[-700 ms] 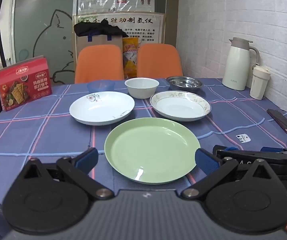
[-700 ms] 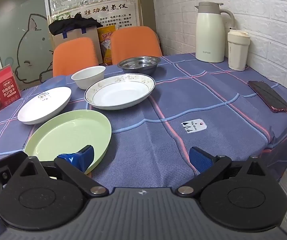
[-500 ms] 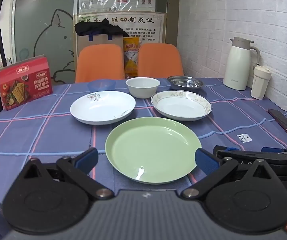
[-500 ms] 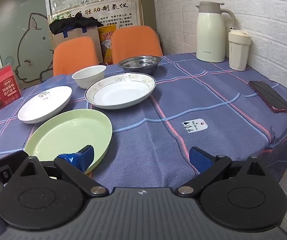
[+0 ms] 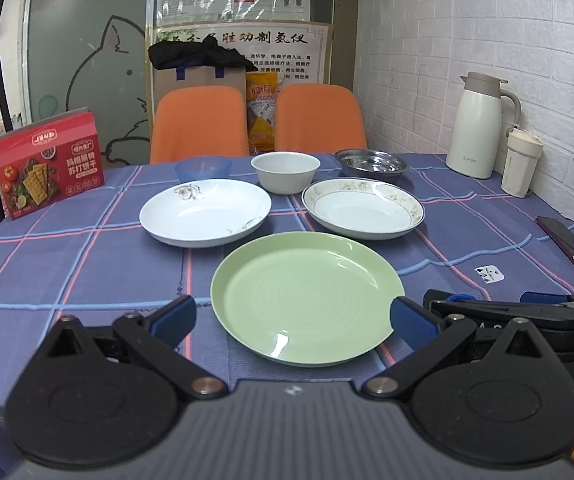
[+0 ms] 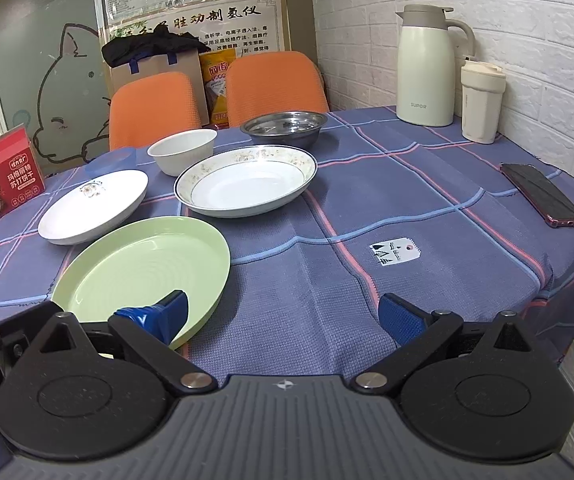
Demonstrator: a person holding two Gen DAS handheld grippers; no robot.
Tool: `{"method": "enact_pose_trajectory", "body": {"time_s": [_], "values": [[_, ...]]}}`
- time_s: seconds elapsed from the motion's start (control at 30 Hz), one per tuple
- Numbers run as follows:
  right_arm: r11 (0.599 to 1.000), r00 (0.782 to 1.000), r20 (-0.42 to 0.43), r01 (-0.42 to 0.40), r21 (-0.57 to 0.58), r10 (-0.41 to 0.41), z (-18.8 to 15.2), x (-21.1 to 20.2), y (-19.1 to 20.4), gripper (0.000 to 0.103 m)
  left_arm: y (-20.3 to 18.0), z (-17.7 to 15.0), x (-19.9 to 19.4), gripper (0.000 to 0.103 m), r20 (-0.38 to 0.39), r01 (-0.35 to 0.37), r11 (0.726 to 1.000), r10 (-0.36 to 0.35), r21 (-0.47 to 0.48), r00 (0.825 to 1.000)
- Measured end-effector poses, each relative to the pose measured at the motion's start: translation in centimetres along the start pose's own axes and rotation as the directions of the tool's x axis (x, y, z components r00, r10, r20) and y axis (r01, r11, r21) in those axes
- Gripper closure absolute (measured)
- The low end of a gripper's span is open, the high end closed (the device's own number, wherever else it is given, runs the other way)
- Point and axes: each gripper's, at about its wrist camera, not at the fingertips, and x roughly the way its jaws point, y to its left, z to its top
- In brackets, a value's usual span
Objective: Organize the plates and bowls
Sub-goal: 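Move both tools forward toward the light green plate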
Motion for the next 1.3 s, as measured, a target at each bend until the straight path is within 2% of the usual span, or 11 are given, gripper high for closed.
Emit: {"method": "enact_pose_trajectory", "body": {"time_s": [1.3], "values": [[1.0, 1.0, -0.025, -0.007, -0.005, 0.007, 0.3, 1.2, 0.5, 0.014, 0.7, 0.4, 1.3, 0.0, -0.022, -0.005, 1.0, 0.005, -0.007, 1.0]]}}
